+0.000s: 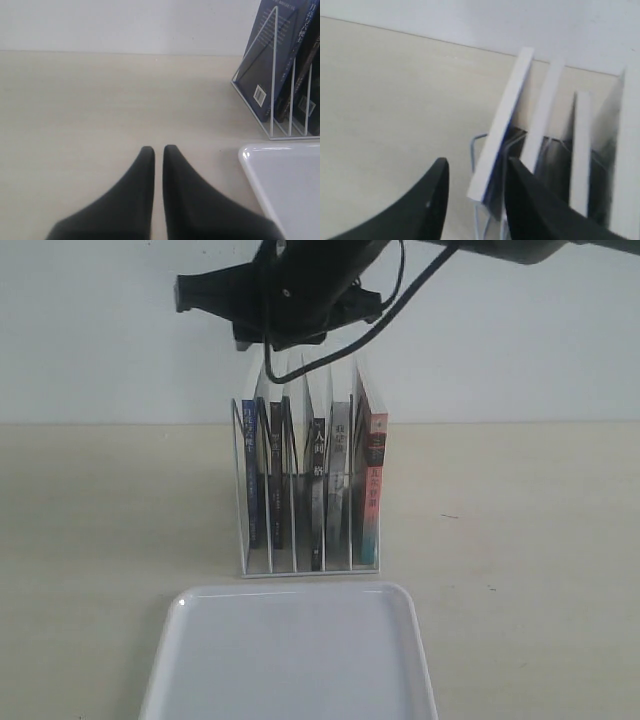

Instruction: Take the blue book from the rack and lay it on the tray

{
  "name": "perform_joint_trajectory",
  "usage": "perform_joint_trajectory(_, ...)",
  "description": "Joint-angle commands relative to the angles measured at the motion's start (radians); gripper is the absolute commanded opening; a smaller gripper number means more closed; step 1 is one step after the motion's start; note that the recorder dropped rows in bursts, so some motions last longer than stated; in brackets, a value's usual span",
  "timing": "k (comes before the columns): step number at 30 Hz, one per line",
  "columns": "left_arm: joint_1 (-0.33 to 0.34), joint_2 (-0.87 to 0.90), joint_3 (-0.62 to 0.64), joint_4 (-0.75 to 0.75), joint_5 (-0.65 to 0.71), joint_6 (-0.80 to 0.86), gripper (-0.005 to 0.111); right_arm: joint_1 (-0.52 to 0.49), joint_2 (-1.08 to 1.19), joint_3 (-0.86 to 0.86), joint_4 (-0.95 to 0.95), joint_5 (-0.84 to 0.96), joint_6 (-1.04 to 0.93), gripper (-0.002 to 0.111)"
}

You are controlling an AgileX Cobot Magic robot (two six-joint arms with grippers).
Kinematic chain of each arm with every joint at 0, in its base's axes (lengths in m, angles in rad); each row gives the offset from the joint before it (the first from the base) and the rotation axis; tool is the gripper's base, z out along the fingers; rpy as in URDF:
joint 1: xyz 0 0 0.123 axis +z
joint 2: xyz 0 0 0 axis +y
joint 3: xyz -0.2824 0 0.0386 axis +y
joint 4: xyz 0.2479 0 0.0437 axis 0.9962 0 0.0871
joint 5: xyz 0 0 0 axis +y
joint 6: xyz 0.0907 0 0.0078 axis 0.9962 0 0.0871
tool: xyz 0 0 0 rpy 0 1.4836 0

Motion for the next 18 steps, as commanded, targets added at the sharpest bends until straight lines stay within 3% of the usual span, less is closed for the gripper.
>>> perform_joint_trajectory(1,0.004,-0.004,0.004,0.001,-0.004,-0.009,0.006,0.025,-0.007,-0.004,-0.001,-0.059,-0.009,0.036)
perform_joint_trajectory(18,0.004,-0.004,0.004,0.001,-0.004,-0.009,0.006,0.022,0.095,-0.004,-0.116,-0.106,0.092,0.036)
